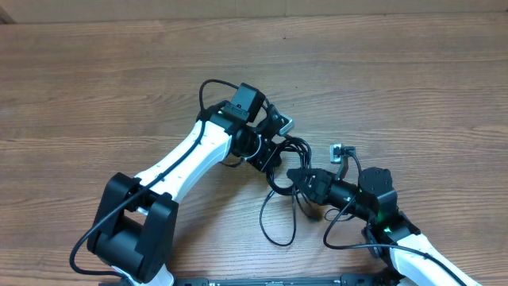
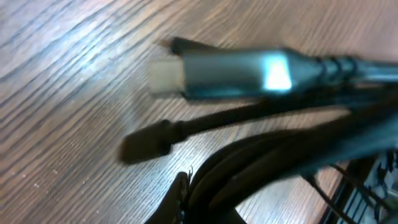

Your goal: Untangle cables

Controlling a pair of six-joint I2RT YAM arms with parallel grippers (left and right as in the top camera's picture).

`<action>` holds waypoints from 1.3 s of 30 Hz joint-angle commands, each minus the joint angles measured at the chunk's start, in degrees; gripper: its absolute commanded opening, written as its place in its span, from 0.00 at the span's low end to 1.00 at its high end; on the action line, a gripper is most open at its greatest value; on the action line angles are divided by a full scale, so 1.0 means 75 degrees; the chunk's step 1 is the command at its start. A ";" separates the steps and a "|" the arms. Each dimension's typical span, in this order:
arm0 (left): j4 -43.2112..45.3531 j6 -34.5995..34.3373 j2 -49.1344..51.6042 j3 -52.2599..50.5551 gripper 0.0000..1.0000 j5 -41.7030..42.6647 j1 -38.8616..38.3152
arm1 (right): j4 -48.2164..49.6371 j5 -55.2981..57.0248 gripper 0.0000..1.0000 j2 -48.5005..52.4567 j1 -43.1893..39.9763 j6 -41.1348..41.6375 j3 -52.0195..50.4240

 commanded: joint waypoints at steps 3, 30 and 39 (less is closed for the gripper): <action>0.0452 -0.2978 -0.0187 0.0154 0.04 -0.2634 0.0318 | 0.0111 -0.1760 0.04 -0.0041 0.0067 -0.0962 0.0041; 0.0192 -0.5761 -0.0184 0.0154 0.47 -0.2241 0.1046 | -0.1268 0.0119 0.04 -0.0041 0.0067 -0.0507 0.0038; -0.0659 -0.5674 -0.0175 0.0146 0.52 -0.1064 0.1037 | -0.0192 0.0472 0.04 -0.0041 0.0067 0.1072 0.0038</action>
